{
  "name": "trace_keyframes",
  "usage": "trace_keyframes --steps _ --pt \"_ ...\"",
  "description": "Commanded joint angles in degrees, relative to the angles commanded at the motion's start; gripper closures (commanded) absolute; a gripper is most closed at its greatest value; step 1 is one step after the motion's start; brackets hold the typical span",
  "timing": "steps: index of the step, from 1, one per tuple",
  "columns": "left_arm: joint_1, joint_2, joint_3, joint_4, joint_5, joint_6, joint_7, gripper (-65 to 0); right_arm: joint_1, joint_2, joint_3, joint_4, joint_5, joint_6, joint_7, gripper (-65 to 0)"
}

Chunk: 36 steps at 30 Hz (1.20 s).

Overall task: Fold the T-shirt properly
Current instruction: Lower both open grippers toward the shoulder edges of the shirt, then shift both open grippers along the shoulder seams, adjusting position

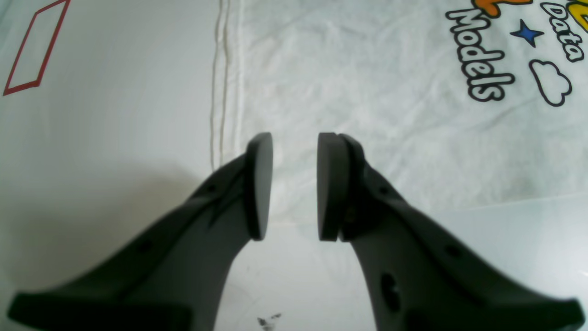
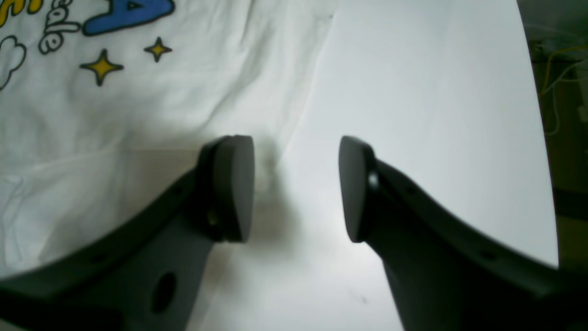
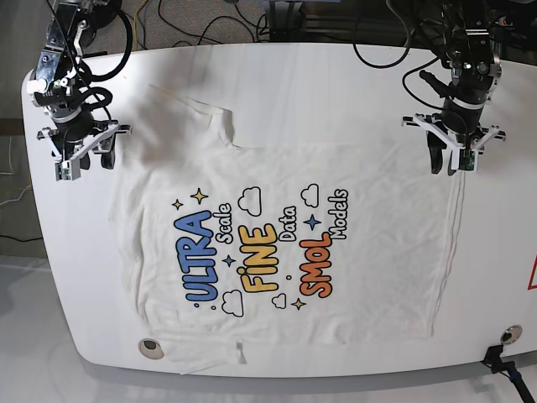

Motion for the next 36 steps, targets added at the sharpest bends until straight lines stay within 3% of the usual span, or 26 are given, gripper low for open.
trace_keyframes --steps 5,12,20,21,36 --pt "0.12 0.06 0.08 0.04 -0.13 0.04 0.48 -15.0 2.71 0.19 -6.00 -5.57 -1.92 -0.09 1.47 -28.6" --pt "-0.02 -0.16 0.31 -0.16 -0.27 0.08 0.81 -15.1 3.94 0.41 -13.21 -5.18 -11.82 -0.22 3.17 -28.4" --pt "0.35 -0.53 0.40 -0.50 0.06 0.11 0.76 -15.0 5.89 4.35 -18.19 -3.99 -14.30 -0.54 1.76 -28.2" --pt "0.14 -0.55 0.16 -0.26 -0.51 0.09 1.10 -15.0 5.32 2.79 -16.02 -5.07 -13.74 -0.25 2.56 -28.2" --pt "-2.57 -0.91 12.09 -0.75 -0.03 0.18 1.33 -17.5 5.11 2.61 -15.96 -4.21 -13.83 -0.17 2.04 -26.8"
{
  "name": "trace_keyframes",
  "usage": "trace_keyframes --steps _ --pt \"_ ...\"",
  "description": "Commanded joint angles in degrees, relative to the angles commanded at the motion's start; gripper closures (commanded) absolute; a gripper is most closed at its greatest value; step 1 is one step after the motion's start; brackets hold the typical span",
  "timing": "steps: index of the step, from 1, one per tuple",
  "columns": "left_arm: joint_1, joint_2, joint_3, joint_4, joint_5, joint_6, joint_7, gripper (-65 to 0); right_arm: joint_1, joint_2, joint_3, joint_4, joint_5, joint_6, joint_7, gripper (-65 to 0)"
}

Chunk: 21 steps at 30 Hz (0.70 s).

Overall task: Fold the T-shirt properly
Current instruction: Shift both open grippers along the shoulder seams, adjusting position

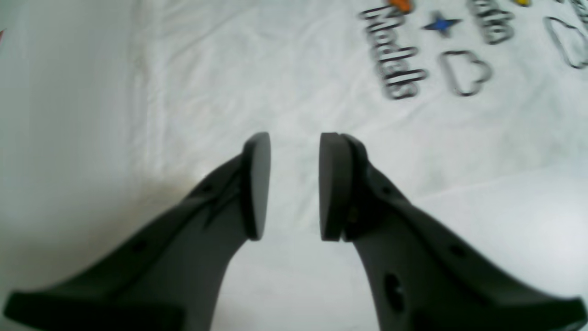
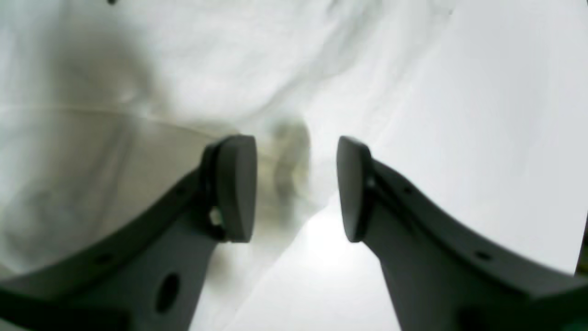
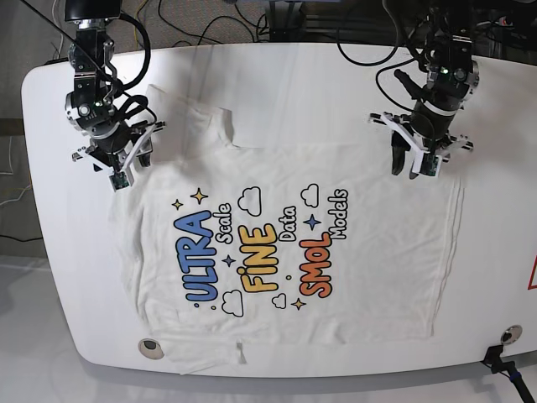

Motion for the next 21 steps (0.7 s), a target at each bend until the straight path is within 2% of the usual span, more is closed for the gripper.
trace_keyframes --steps 6,14,15,21 --pt "-1.01 -0.66 2.46 -2.21 -0.07 0.07 -0.42 -18.3 -0.08 -0.02 -0.08 0.29 0.10 -0.04 0.07 -26.8" --pt "-3.08 -6.97 1.80 -4.51 -0.16 -0.01 -0.12 -17.5 -0.03 -0.04 0.23 0.37 0.20 -0.03 0.36 -26.6" --pt "-2.31 -5.20 1.75 -4.75 -0.45 0.23 -0.13 -18.2 -0.12 0.01 0.19 -0.14 0.05 0.03 -0.66 -27.6" --pt "-2.61 -5.03 1.64 -7.62 -1.17 0.16 -0.30 -18.5 -0.34 1.51 -0.01 -0.41 0.00 -0.18 -1.35 -27.6"
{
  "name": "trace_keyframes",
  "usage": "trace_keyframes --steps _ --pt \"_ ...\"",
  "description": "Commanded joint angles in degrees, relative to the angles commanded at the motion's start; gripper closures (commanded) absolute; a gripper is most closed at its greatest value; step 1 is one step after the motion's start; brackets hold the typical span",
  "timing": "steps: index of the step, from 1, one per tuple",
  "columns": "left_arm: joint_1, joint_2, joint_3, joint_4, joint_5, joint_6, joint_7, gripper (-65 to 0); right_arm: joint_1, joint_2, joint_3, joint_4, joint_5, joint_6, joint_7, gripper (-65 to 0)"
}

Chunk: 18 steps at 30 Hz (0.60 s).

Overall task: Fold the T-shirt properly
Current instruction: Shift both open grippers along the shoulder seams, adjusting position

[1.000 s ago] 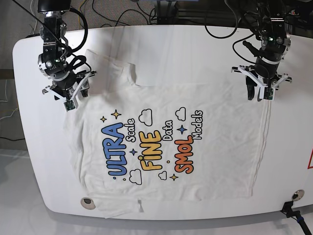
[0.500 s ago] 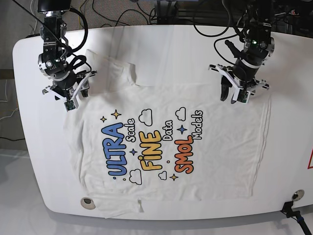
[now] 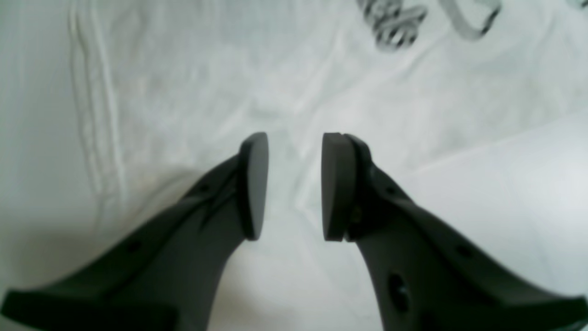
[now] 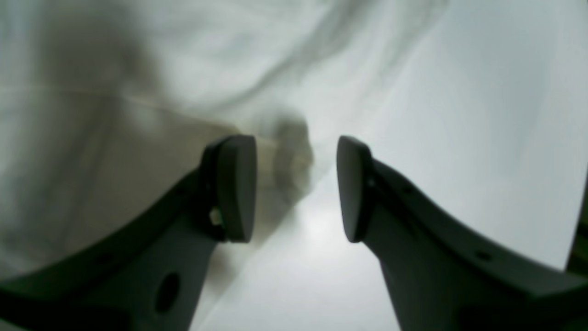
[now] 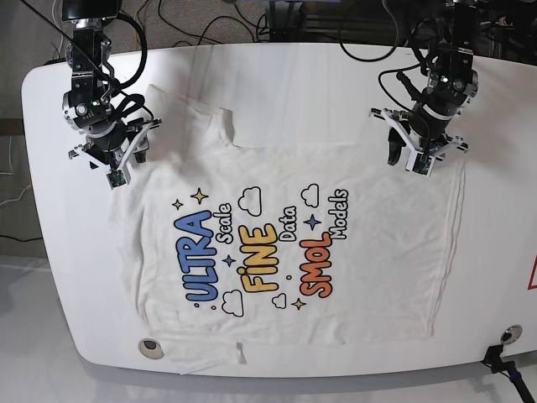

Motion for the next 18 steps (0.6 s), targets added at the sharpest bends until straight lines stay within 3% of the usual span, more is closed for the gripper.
trace_keyframes --steps 12,18 --pt "-0.29 -0.11 0.16 -0.22 0.03 -0.18 -0.11 -18.5 -0.81 1.23 0.12 6.21 0.14 -0.13 -0.80 -27.2" --pt "-0.46 0.01 0.01 0.10 -0.10 0.14 0.02 -18.6 -0.81 0.20 0.16 8.59 -0.12 -2.10 -2.11 -27.3"
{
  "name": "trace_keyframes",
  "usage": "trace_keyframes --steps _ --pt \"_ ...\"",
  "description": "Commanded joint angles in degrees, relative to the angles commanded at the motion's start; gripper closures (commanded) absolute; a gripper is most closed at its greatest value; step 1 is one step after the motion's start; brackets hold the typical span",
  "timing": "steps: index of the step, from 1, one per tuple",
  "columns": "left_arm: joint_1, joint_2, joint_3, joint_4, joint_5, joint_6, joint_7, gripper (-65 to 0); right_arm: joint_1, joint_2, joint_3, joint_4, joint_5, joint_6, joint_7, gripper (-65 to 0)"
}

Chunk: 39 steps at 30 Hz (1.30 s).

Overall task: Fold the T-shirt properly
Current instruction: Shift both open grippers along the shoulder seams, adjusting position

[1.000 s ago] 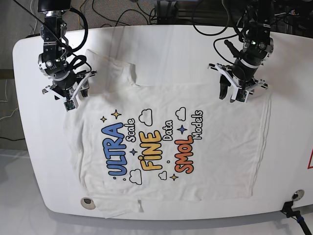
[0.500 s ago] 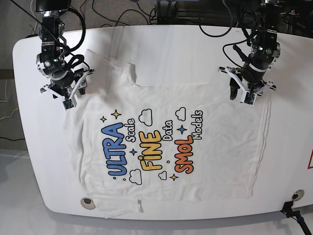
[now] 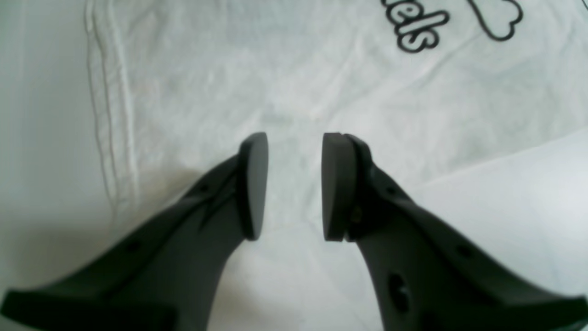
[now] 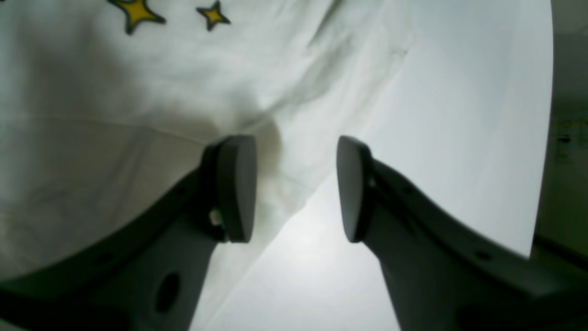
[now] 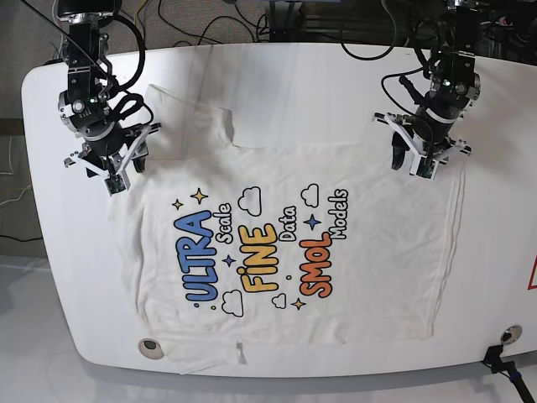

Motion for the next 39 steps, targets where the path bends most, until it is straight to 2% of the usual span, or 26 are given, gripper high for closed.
trace_keyframes --steps 5,10,16,18,21,24,29,30,34,39 --pt "-0.25 -0.06 -0.03 -0.07 0.09 -0.15 0.33 -18.5 0.56 -1.20 0.20 -0.74 -0.30 -1.09 0.24 -26.8" --pt "0.36 0.31 -0.24 -0.31 0.50 0.01 1.13 -18.3 0.52 -0.61 0.51 -0.18 7.80 -3.39 5.26 -27.9" --pt "0.63 0.32 -0.47 -0.29 0.47 0.06 0.22 -18.3 0.55 -0.63 0.72 -0.63 14.50 -6.59 10.01 -28.2" --pt "0.61 0.32 -0.56 -0.38 0.53 -0.09 0.11 -18.3 0.63 -0.67 0.79 -1.02 15.95 -6.78 10.47 -28.4" --pt "0.61 0.37 -0.35 -0.22 0.55 0.04 0.21 -18.1 0.75 -0.70 0.63 -1.91 16.24 -6.18 10.17 -28.1" --pt "0.60 0.31 -0.30 -0.31 0.76 0.06 0.60 -18.3 0.49 -0.81 0.91 -2.29 15.11 -6.54 9.29 -28.1" --pt "0.79 0.37 -0.27 -0.16 1.39 0.20 1.79 -18.5 -1.92 -0.69 3.64 -0.21 13.51 -8.39 7.49 -28.4" --pt "1.54 0.82 -1.03 -0.81 1.07 -0.46 2.28 -18.2 -3.45 -3.41 -0.08 -3.38 14.70 -6.43 6.82 -27.5" --pt "2.42 0.82 -3.41 0.24 1.16 -0.63 2.28 -18.2 -4.51 -4.46 0.18 -3.29 14.52 -4.76 6.82 -27.4" --pt "2.59 0.82 -3.50 0.24 1.16 -0.63 2.28 -18.4 -5.56 -4.46 0.27 -3.20 14.61 -4.68 7.17 -27.4"
